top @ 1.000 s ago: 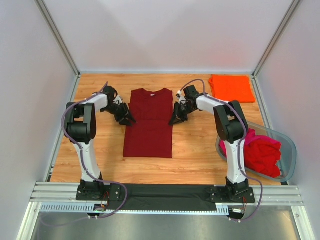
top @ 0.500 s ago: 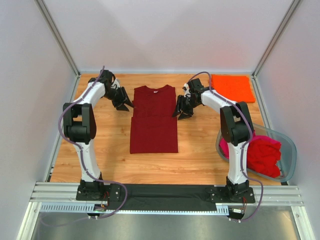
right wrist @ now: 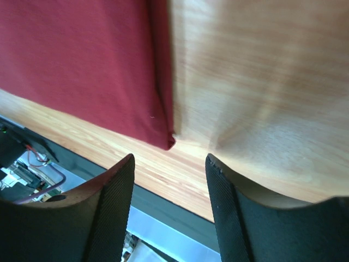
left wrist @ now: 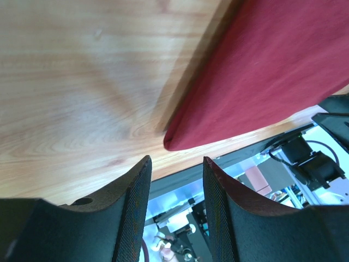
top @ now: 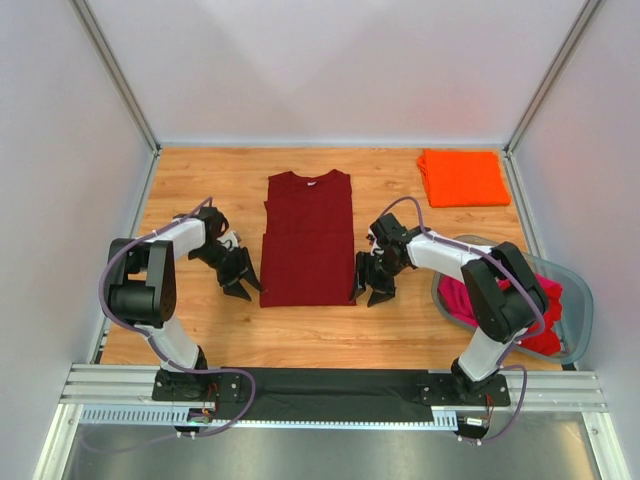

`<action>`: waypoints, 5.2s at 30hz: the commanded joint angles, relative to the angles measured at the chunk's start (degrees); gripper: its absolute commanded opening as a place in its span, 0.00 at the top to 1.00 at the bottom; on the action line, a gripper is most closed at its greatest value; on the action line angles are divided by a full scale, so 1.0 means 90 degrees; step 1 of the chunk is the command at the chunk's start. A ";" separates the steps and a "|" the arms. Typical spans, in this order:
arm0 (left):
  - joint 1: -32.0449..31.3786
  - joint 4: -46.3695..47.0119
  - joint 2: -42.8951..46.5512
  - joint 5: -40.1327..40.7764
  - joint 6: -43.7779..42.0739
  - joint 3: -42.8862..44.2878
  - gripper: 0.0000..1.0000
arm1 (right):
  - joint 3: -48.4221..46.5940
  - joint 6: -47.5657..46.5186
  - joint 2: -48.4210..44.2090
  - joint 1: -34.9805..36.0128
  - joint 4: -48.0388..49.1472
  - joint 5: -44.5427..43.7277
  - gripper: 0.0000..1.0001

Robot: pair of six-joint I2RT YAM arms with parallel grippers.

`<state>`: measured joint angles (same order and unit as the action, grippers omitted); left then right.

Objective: Fold and stack the t-shirts
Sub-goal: Fold the tshirt

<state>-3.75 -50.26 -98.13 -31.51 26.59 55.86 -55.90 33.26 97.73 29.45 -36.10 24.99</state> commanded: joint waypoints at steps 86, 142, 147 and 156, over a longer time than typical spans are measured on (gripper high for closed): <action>-0.0501 0.2108 0.0746 0.0551 0.1352 -0.2114 0.65 | 0.1787 0.0084 -0.0615 0.0644 0.1501 -0.0267 1.00; -0.0951 0.0693 0.1429 0.0991 0.1196 -0.1382 1.00 | 0.1650 0.0182 -0.1863 0.0653 0.0535 -0.0521 1.00; -0.1019 0.0253 0.2015 0.0621 0.1206 -0.1323 1.00 | 0.1748 0.0377 -0.2665 0.0663 0.0213 -0.0521 1.00; -0.1214 -0.0538 0.3236 0.0444 0.1450 -0.0816 1.00 | 0.1651 0.0738 -0.4275 0.0683 -0.0783 -0.0775 1.00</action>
<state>-14.61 -50.46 -72.55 -27.94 39.07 45.23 -40.07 38.17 63.57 35.27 -37.10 20.58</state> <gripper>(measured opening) 0.007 0.015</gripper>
